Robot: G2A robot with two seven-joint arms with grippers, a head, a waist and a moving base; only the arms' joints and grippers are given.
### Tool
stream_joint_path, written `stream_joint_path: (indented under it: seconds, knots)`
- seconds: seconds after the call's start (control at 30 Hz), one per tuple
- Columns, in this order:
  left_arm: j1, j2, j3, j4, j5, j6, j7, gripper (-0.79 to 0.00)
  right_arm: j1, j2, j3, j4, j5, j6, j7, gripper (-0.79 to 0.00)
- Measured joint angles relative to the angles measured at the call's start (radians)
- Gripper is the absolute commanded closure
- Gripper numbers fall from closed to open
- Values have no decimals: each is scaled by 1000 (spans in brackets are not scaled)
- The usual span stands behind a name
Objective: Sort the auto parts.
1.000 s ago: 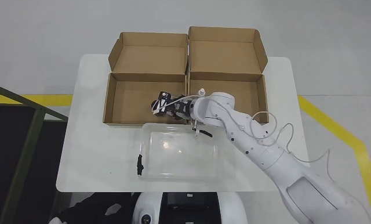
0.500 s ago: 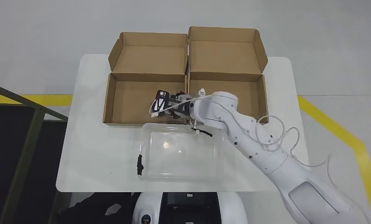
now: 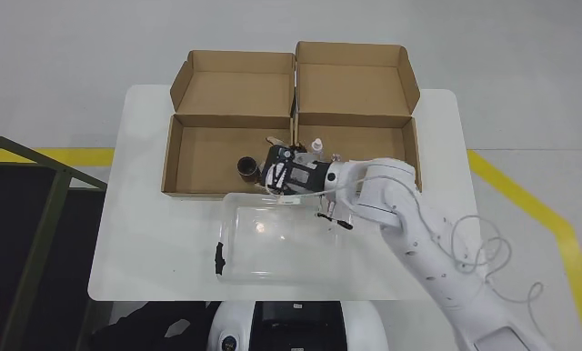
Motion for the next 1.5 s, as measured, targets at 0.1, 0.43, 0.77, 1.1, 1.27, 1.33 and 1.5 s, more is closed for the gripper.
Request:
stream_joint_path:
  seconds: [0.1,0.43,0.77,1.1,1.27,1.33,1.5]
  knots:
    - [0,0,0,0,0,0,0,-785,-59,18,68,-33,-8,-24,-43,-785]
    - [0,0,0,0,0,0,0,-785,-236,63,292,-82,-36,-64,-243,-785]
    - [0,0,0,0,0,0,0,-785,-384,95,472,-50,-67,-95,-444,-785]
    - [0,0,0,0,0,0,0,-785,-549,122,635,-83,-115,-129,-585,-785]
    - [0,0,0,0,0,0,0,-785,-630,130,692,-91,-124,-134,-660,-785]
    - [0,0,0,0,0,0,0,-785,-658,132,705,-87,-130,-134,-690,-785]
    - [0,0,0,0,0,0,0,-785,-724,137,738,-67,-147,-130,-782,-785]
